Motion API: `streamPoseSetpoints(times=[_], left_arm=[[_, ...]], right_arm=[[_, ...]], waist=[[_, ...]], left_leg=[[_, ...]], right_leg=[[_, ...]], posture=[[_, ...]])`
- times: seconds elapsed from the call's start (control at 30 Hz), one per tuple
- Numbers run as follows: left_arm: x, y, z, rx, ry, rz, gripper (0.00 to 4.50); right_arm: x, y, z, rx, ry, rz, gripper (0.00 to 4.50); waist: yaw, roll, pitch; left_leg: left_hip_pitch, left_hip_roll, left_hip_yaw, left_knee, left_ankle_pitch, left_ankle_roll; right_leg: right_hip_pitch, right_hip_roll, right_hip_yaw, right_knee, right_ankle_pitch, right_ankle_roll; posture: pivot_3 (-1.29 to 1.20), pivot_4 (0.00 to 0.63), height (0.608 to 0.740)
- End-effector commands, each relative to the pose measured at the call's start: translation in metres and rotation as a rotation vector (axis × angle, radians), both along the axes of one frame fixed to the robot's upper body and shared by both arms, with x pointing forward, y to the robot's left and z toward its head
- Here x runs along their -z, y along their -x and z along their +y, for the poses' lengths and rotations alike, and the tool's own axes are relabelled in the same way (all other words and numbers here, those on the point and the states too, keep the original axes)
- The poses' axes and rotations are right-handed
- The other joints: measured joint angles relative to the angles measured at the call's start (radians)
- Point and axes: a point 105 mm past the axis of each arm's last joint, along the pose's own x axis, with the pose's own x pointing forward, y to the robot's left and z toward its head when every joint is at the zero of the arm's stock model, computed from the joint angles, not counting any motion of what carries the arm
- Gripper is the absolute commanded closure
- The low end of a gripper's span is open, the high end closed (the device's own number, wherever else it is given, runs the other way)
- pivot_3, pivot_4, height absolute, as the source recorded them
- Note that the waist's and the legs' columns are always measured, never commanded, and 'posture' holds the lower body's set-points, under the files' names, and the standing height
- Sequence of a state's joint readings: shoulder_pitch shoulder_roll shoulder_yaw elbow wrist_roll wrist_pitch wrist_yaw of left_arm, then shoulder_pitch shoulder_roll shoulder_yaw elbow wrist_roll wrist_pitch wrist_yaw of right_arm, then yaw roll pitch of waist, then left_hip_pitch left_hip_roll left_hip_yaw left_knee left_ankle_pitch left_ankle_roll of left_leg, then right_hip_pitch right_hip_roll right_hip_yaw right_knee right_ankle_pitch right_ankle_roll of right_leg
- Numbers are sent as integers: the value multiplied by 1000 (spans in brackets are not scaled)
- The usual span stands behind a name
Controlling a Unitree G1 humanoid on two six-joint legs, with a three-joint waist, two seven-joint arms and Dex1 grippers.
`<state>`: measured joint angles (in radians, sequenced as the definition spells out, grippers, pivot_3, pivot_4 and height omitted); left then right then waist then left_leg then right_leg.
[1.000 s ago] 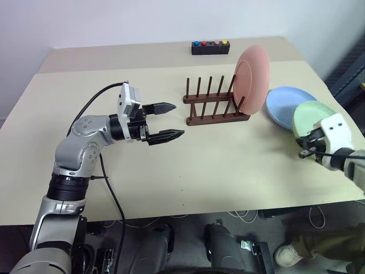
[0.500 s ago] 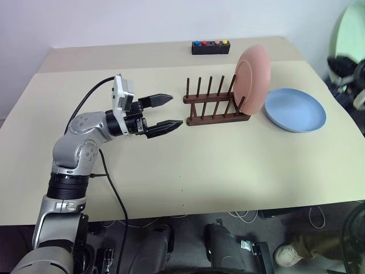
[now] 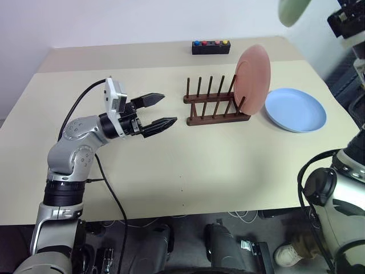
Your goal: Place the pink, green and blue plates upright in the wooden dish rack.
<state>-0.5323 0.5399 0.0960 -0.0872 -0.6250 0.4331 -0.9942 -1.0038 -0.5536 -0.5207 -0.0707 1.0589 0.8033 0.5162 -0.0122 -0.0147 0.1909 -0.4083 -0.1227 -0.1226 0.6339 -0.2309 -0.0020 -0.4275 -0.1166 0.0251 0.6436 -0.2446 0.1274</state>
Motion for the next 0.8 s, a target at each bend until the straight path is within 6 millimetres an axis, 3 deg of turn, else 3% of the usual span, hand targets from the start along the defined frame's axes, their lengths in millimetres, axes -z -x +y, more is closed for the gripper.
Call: streamPoseSetpoints(times=[0.03,0.13,0.27,0.43,0.8], left_arm=[[-14,9,3,0,17,-47,0],[-13,10,4,-4,16,-44,0],[-14,12,4,-2,14,-41,0],[-13,14,5,1,12,-34,0],[-13,16,3,13,7,-34,0]], right_arm=[[-7,15,11,-171,-35,-28,4451],[1,13,18,-265,-33,10,4451],[29,-9,23,-314,-1,107,4451],[42,-15,27,-409,10,149,4451],[80,-49,29,-360,39,245,4451]], waist=[[0,0,0],[-1,0,0],[-4,0,0],[-4,0,0],[-4,0,0]], left_leg=[[0,0,0,0,0,0],[0,0,0,0,0,0],[0,0,0,0,0,0],[0,0,0,0,0,0],[0,0,0,0,0,0]], right_leg=[[0,0,0,0,0,0],[0,0,0,0,0,0],[0,0,0,0,0,0],[-1,0,0,1,0,0],[-1,1,0,1,0,0]], posture=[[0,150,740],[0,150,740],[0,150,740],[0,150,740],[0,150,740]])
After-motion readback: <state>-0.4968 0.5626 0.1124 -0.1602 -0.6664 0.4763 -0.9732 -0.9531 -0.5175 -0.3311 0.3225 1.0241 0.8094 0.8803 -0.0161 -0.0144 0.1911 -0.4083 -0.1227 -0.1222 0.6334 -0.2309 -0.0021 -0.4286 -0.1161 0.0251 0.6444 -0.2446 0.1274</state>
